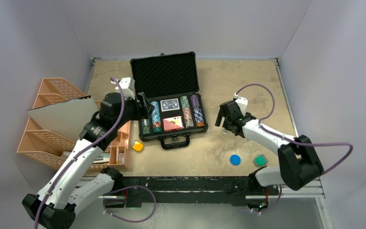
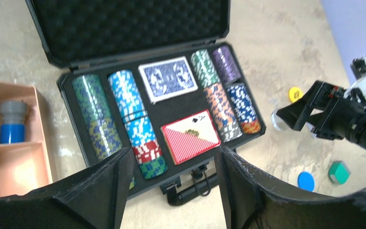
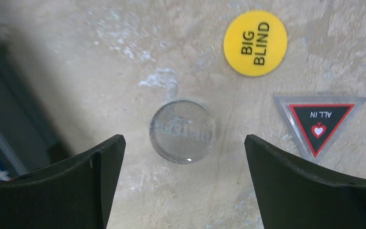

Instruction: Pack up texas hold em set

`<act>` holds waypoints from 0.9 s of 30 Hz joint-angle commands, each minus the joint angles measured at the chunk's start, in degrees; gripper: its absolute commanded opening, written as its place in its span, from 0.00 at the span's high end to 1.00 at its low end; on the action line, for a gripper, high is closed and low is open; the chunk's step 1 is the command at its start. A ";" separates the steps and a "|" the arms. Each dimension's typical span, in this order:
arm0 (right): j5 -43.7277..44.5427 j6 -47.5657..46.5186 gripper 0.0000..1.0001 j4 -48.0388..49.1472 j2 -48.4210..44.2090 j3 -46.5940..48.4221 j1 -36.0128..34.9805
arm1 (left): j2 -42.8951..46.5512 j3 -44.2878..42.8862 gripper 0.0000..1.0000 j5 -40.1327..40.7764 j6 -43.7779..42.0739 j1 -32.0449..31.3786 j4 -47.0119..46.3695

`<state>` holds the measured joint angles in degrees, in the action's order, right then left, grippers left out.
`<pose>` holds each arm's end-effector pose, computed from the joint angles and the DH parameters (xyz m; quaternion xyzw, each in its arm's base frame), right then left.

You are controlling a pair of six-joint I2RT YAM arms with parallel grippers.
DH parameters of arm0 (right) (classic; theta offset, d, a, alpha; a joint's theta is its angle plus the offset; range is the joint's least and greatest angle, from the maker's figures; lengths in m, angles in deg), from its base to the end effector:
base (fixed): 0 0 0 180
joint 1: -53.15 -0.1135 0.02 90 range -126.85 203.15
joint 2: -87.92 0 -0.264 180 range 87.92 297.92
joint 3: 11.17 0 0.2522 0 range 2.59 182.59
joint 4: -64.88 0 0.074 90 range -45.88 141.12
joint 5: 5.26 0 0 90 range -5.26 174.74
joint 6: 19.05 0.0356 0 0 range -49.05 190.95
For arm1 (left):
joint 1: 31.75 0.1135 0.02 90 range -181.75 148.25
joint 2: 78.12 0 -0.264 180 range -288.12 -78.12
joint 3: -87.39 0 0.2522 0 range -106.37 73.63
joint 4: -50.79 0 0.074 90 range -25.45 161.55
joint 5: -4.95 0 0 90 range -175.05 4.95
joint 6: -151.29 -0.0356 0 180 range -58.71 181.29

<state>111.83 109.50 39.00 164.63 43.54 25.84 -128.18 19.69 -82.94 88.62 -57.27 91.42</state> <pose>0.2420 0.1067 0.1976 0.1726 0.8946 0.0065 0.4120 0.1736 -0.0814 0.3495 -0.0233 0.8334 -0.2319 0.5011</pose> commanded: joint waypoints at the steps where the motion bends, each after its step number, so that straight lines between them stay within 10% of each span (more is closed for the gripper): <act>1: 0.81 2.29 0.03 -4.05 3.58 3.78 0.15 | 0.92 2.30 0.34 -1.74 -0.56 0.12 -0.70; 27: -3.52 2.50 0.36 -4.81 11.42 5.56 0.15 | 4.59 4.26 0.32 0.08 0.05 0.12 0.11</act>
<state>109.14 111.05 34.69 178.03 50.07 25.84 -123.79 23.76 -83.34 88.69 -57.27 92.54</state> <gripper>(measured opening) 0.644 0.683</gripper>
